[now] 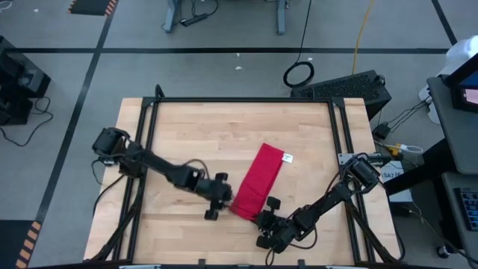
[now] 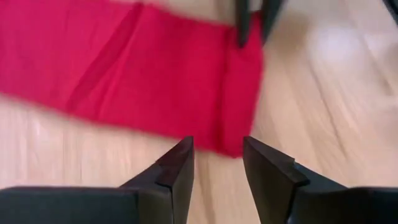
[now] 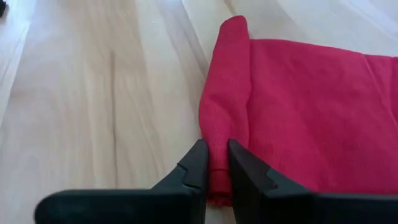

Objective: Roll towel
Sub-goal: Roll the red towel

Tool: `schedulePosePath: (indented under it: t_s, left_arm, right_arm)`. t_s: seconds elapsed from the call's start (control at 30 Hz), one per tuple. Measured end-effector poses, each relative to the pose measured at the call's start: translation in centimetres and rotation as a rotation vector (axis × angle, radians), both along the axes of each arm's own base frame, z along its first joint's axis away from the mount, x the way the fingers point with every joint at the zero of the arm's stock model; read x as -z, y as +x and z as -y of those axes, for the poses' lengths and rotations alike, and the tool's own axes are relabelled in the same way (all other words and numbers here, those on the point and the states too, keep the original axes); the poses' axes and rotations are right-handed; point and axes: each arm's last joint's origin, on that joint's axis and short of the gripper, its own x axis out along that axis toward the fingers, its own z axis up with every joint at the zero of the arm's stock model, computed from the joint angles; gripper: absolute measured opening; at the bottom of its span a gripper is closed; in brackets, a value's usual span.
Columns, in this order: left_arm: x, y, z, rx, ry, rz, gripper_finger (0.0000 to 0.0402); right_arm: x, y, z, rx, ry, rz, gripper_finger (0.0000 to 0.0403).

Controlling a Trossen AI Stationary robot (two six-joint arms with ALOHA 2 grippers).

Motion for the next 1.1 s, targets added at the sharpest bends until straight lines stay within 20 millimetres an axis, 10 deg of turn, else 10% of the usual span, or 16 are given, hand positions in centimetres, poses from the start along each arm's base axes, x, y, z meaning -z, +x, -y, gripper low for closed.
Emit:
schedulePosePath:
  t_s: [0.33,1.1]
  left_arm:
    - [2.3,-1.2,5.8,0.105,0.379,0.165,0.0141]
    - [3.3,-0.5,5.2,0.153,0.377,0.152,0.0141]
  right_arm:
    - [0.0,0.0,0.0,0.024,0.021,0.014,0.0038]
    - [0.0,0.0,0.0,0.029,0.028,0.019,0.0038]
